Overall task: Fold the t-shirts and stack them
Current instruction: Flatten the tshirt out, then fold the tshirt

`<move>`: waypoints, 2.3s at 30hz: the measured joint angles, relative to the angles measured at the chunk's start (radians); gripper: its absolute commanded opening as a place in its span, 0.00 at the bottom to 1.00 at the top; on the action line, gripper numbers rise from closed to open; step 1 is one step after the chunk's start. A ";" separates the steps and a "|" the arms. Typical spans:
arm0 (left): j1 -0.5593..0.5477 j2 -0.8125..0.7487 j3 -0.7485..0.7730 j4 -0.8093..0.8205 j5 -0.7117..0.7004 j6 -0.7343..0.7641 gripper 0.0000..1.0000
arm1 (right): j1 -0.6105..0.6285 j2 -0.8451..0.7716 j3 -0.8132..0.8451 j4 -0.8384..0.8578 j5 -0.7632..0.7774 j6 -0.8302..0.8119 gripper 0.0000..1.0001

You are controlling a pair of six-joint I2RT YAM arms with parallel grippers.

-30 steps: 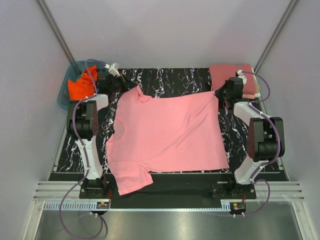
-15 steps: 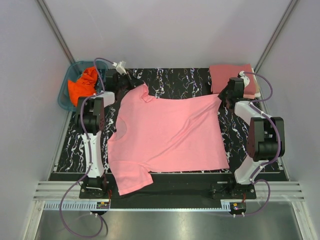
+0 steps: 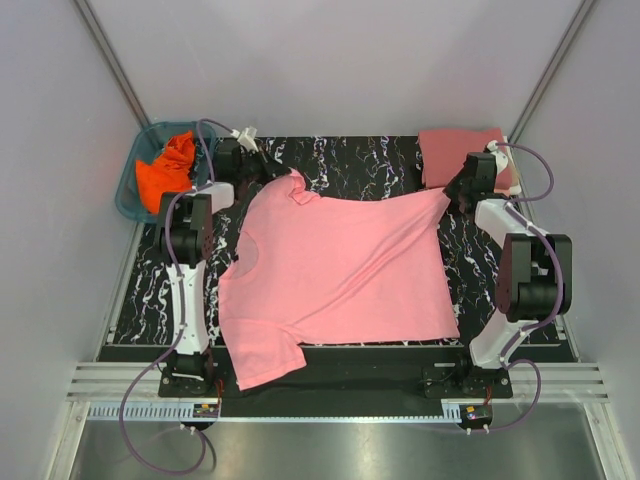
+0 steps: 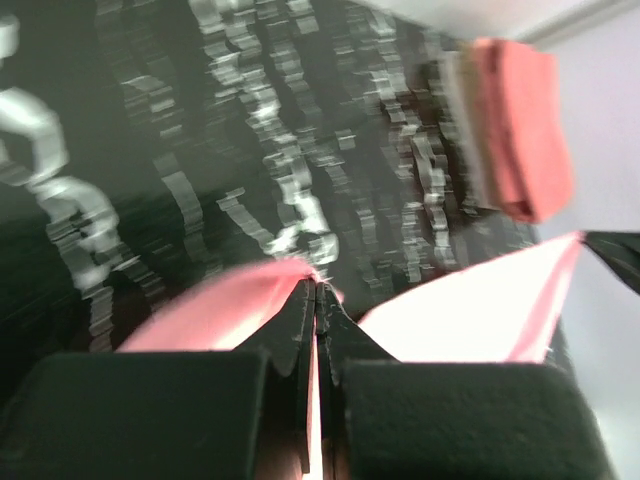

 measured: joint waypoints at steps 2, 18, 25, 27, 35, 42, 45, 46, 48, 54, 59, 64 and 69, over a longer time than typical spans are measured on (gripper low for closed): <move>0.014 0.000 0.001 -0.063 -0.036 0.028 0.00 | 0.000 0.002 0.003 -0.002 -0.003 0.000 0.00; 0.152 -0.177 0.057 -0.345 -0.166 0.170 0.00 | 0.000 0.055 0.069 0.025 -0.178 -0.004 0.00; 0.176 -0.197 0.089 -0.386 -0.151 0.180 0.00 | 0.000 0.055 0.072 0.030 -0.185 -0.009 0.00; 0.178 -0.197 0.089 -0.408 -0.139 0.180 0.00 | 0.000 0.055 0.072 0.030 -0.185 -0.010 0.00; 0.180 -0.301 -0.013 -0.526 -0.121 0.181 0.00 | 0.000 0.028 0.023 0.032 -0.185 -0.006 0.00; 0.192 -0.484 -0.133 -0.643 -0.116 0.159 0.00 | 0.000 -0.078 -0.071 -0.008 -0.181 0.017 0.00; 0.206 -0.573 -0.227 -0.682 -0.117 0.142 0.00 | 0.000 -0.139 -0.102 -0.052 -0.180 0.024 0.00; 0.211 -0.605 -0.265 -0.694 -0.117 0.137 0.00 | 0.000 -0.154 -0.109 -0.065 -0.180 0.026 0.00; 0.217 -0.665 -0.335 -0.733 -0.120 0.134 0.00 | 0.000 -0.185 -0.126 -0.092 -0.177 0.033 0.00; 0.216 -0.827 -0.506 -0.827 -0.126 0.137 0.00 | 0.000 -0.253 -0.206 -0.179 -0.146 0.055 0.00; 0.218 -0.943 -0.595 -0.919 -0.173 0.154 0.00 | -0.001 -0.246 -0.224 -0.267 -0.130 0.061 0.00; 0.235 -0.985 -0.599 -0.971 -0.201 0.162 0.00 | -0.003 -0.244 -0.228 -0.305 -0.120 0.061 0.00; 0.256 -0.987 -0.599 -1.008 -0.219 0.162 0.00 | -0.006 -0.244 -0.229 -0.331 -0.112 0.061 0.00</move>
